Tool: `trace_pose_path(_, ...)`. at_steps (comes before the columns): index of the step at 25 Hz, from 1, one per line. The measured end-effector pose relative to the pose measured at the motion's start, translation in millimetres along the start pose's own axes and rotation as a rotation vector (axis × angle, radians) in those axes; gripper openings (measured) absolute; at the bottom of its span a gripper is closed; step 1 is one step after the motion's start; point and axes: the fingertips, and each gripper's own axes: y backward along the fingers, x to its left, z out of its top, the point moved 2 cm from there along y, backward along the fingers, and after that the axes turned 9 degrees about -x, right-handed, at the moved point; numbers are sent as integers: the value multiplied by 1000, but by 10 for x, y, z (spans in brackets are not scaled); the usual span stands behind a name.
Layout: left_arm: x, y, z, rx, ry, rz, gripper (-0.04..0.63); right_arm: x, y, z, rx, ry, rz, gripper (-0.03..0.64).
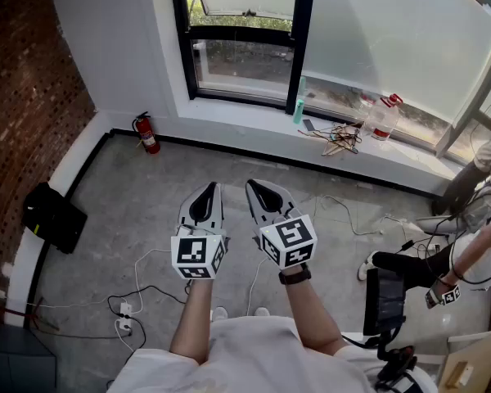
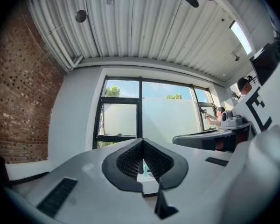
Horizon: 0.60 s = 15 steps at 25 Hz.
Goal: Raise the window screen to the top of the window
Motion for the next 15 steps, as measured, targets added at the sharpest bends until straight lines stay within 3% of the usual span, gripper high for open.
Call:
trace_pose_path(4, -190, -77, -69, 19, -16, 3, 0, -184, 114, -10, -5, 1, -18, 2)
trace_pose_path(8, -301, -53, -135, 55, -115, 42, 0, -317, 215, -62, 10, 26, -41, 2)
trace_pose_path(11, -176, 10, -193, 87, -164, 107, 0, -423, 195, -148, 25, 52, -134, 2)
trace_pose_path(15, 212, 23, -340, 174, -151, 190, 0, -434, -96, -338, 93, 93, -213, 2)
